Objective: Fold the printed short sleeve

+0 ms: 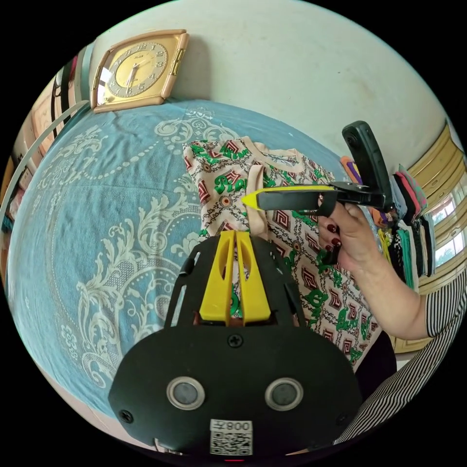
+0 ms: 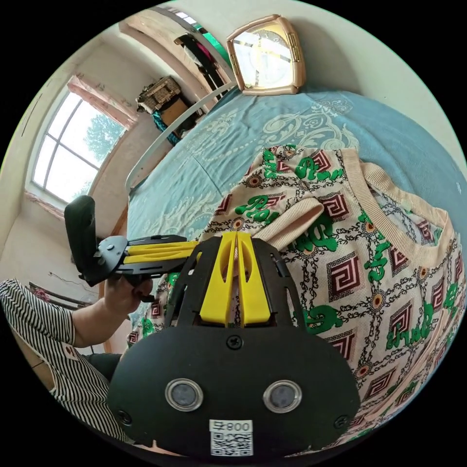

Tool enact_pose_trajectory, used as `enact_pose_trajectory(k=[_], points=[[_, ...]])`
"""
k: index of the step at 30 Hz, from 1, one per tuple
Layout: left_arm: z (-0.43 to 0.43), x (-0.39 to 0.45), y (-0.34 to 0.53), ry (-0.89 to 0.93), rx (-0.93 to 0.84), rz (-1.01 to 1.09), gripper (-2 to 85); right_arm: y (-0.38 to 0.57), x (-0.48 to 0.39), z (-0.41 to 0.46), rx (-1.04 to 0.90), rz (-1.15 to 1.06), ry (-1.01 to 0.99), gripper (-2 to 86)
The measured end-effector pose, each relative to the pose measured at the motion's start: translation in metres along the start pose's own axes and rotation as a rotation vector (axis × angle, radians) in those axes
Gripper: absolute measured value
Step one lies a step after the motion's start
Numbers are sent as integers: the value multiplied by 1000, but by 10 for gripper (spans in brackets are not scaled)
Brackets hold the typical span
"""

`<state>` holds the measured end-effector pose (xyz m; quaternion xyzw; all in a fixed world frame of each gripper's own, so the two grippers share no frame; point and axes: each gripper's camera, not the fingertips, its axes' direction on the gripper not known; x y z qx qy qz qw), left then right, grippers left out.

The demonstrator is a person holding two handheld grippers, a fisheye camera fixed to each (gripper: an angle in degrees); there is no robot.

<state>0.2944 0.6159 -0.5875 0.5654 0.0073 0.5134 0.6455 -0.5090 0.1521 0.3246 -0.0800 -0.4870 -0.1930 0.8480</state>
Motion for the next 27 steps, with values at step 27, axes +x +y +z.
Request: enact_pose_trajectory(k=[27], points=[[-202, -68, 310, 501, -221, -567, 106, 462, -204, -422, 299, 722, -63, 10]])
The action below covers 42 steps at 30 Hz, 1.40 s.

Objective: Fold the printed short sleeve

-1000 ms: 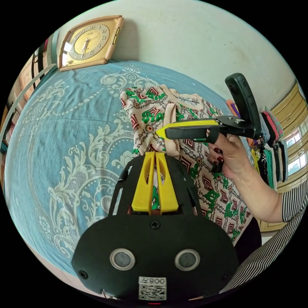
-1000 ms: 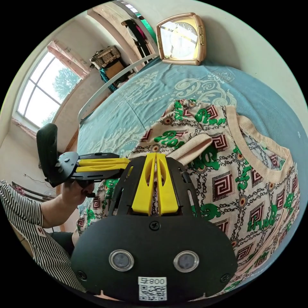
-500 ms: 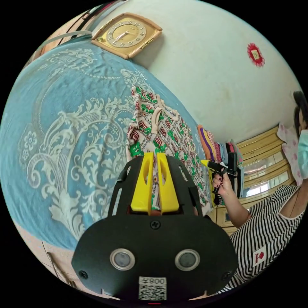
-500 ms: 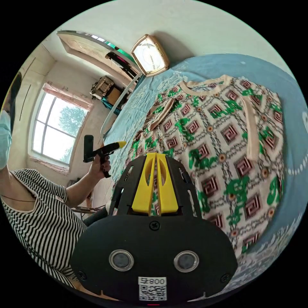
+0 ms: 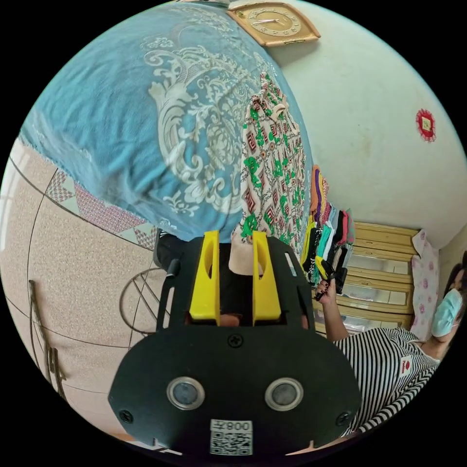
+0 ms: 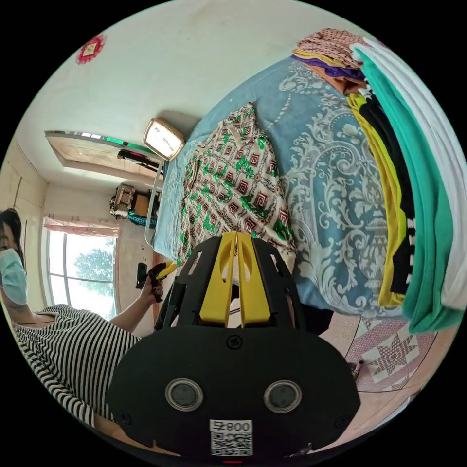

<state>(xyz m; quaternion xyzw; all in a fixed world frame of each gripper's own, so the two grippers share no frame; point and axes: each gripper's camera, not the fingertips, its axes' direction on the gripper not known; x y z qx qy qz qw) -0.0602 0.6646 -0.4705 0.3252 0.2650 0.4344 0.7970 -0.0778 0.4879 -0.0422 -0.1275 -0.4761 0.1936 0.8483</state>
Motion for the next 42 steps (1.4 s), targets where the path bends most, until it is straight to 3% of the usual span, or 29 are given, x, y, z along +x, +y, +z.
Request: enact_pose_trajectory(k=[5, 14, 28, 42], points=[[9, -13, 27, 102, -58, -52, 121, 53, -1, -33, -40, 106, 157, 39], [2, 9, 54, 142, -81, -53, 112, 91, -40, -51, -91, 115, 184, 88], [-22, 45, 106, 157, -91, -51, 37, 142, -106, -79, -157, 114, 309, 34], [-87, 97, 184, 320, -1, 44, 22, 229, -166, -169, -78, 68, 44, 3]])
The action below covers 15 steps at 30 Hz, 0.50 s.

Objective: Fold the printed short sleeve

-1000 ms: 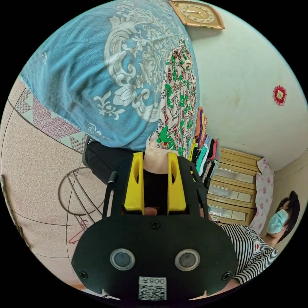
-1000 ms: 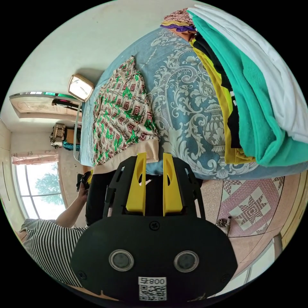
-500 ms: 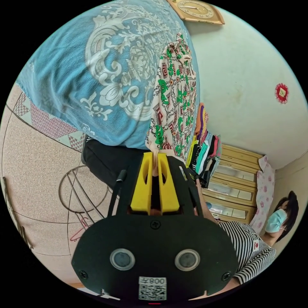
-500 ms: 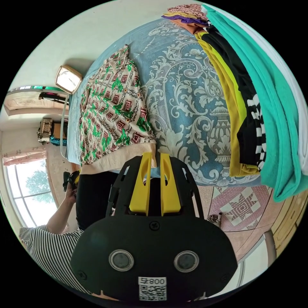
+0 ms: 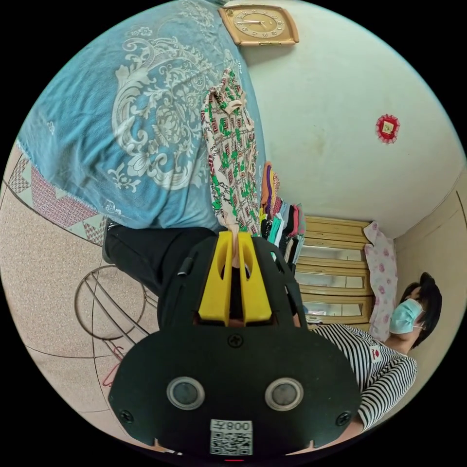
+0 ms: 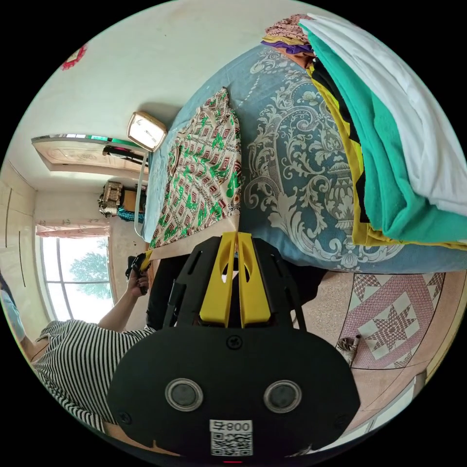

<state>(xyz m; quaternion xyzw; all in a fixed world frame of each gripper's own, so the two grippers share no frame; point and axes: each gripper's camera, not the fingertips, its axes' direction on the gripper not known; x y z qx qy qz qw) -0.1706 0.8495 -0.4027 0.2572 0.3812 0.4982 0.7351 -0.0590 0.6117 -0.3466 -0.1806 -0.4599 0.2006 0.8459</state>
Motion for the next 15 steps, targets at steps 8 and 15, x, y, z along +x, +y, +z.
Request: enact_pose_trajectory(k=[8, 15], points=[[-33, 34, 62, 50, 17, 56, 21, 64, -44, -46, -14, -83, -53, 2], [-45, 41, 113, 77, -11, 50, 21, 127, -56, -69, -20, -66, -79, 1]])
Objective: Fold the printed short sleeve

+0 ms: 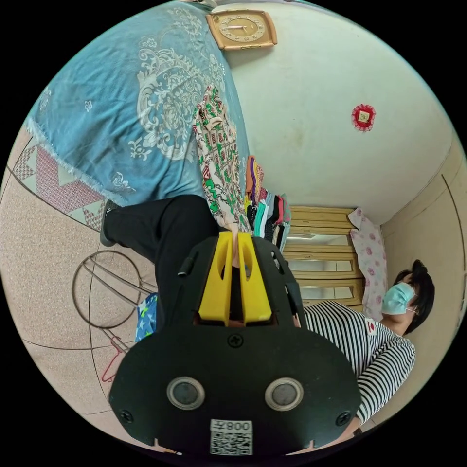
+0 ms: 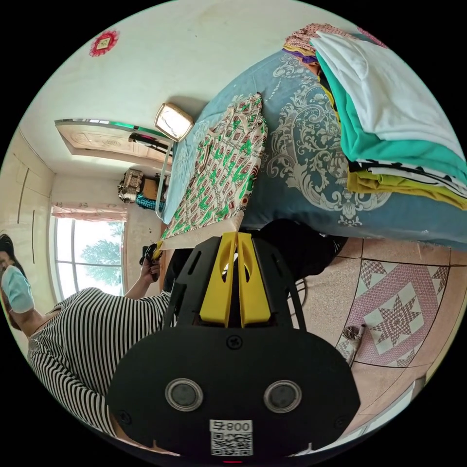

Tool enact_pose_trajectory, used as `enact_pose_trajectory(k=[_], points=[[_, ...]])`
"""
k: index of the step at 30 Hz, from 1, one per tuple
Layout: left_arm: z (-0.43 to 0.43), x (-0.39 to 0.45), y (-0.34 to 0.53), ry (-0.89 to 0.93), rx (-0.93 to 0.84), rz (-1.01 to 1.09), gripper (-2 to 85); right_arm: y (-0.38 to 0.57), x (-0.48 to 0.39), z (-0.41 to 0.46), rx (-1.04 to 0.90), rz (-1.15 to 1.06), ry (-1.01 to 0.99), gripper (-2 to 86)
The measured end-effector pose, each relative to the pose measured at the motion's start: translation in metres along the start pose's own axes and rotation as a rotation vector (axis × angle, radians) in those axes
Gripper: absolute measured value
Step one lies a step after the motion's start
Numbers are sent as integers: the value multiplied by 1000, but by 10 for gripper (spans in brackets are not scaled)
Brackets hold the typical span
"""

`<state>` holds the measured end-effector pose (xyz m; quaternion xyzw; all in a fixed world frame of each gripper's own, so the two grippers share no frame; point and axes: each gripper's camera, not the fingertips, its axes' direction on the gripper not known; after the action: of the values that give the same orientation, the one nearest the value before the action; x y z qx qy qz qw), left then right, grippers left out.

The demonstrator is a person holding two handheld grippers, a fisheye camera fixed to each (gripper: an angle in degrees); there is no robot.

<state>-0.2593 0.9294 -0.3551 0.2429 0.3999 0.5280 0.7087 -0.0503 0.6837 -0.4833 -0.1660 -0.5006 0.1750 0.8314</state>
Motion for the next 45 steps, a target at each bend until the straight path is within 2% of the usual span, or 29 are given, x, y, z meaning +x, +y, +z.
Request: enact_pose_trajectory(k=[10, 24, 33, 45], points=[[-1, 10, 33, 21, -27, -29, 21, 63, -20, -5, -19, 43, -13, 3], [16, 24, -20, 75, -11, -24, 20, 27, -54, -10, 20, 9, -11, 2], [33, 37, -109, 116, 20, 0, 20, -45, -67, -9, 52, -25, -37, 2], [68, 55, -292, 99, 36, 74, 22, -211, -75, -10, 124, -94, -38, 2]])
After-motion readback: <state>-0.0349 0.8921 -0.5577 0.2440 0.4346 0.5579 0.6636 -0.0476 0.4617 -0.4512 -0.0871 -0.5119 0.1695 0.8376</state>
